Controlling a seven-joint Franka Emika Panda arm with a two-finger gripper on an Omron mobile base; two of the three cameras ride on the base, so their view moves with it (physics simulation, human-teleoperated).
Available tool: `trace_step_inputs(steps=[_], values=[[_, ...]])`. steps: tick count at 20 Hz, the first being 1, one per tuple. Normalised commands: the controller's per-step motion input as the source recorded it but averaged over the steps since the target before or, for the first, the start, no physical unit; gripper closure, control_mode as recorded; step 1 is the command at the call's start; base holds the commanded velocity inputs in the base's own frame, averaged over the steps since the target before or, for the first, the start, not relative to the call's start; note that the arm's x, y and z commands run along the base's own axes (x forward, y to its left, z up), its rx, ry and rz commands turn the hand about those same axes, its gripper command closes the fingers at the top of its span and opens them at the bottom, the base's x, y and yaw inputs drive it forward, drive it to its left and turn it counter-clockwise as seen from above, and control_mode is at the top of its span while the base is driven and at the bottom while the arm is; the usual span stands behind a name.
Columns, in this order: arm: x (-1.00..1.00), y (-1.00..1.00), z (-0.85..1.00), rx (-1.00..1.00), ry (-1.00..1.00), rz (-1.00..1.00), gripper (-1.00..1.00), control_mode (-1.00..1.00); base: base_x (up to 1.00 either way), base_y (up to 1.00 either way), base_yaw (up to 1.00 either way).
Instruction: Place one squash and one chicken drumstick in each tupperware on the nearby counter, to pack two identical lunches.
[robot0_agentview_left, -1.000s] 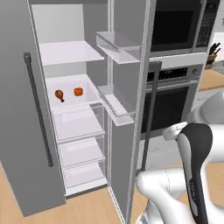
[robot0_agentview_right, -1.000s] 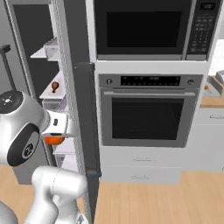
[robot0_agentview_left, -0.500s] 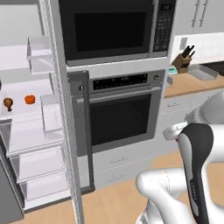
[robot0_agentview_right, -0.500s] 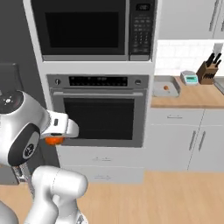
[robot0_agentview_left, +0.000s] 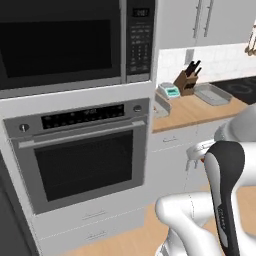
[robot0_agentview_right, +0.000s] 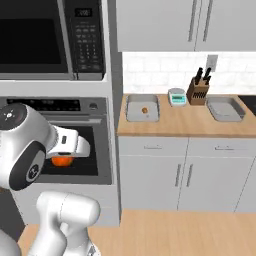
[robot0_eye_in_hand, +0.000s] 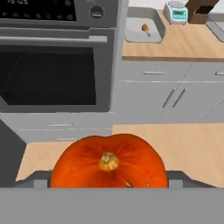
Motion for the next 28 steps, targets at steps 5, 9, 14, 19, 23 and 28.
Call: trace_step_inputs(steps=[5, 9, 14, 19, 23, 28], values=[[0.0, 0.0, 0.0, 0.0, 0.0, 0.0, 1.0, 1.0, 0.73, -1.0, 0.0], [0.0, 0.0, 0.0, 0.0, 0.0, 0.0, 1.0, 1.0, 0.78, -0.96, 0.0], [0.0, 0.0, 0.0, 0.0, 0.0, 0.0, 1.0, 1.0, 0.91, -0.77, 0.08], [0.0, 0.0, 0.0, 0.0, 0.0, 0.0, 1.0, 1.0, 0.78, -0.29, 0.23], [0.0, 0.0, 0.0, 0.0, 0.0, 0.0, 1.0, 1.0, 0.56, 0.01, 0.33], [0.0, 0.0, 0.0, 0.0, 0.0, 0.0, 1.0, 1.0, 0.48, 0.01, 0.31]])
